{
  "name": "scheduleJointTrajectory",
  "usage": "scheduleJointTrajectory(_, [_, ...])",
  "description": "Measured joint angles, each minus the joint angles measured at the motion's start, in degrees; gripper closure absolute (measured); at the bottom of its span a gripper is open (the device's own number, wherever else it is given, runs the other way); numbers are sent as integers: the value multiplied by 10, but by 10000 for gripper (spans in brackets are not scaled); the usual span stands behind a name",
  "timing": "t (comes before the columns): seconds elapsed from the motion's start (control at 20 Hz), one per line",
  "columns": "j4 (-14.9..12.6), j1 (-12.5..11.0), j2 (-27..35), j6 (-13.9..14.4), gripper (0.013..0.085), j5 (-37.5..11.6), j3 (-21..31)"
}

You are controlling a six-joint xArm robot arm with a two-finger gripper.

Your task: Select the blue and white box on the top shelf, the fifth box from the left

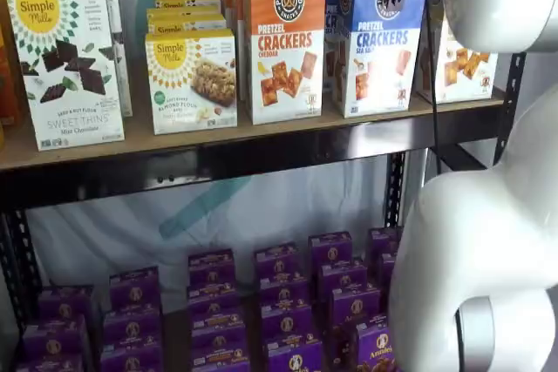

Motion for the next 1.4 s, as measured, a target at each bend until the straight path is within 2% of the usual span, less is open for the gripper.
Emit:
scheduleJointTrajectory(0.25, [-3, 2, -1, 1, 130, -3, 6])
scheduleJointTrajectory(0.35, [-2, 1, -1, 0, 210, -4, 7])
scheduleJointTrajectory(0.5, [-1, 0, -1, -1, 250, -4, 7])
scheduleJointTrajectory(0.6, [0, -1, -1, -1, 330, -5, 8])
scheduleJointTrajectory(0.95, [0, 0, -1, -1, 330, -7, 9])
scheduleJointTrajectory(1.0, [0, 0, -1, -1, 370, -7, 8])
scheduleJointTrajectory(1.05, [0, 0, -1, -1, 370, -7, 8])
scheduleJointTrajectory(1.15, [0, 0, -1, -1, 450, -7, 8])
scheduleJointTrajectory(1.4, [5, -1, 0, 0, 450, -1, 5])
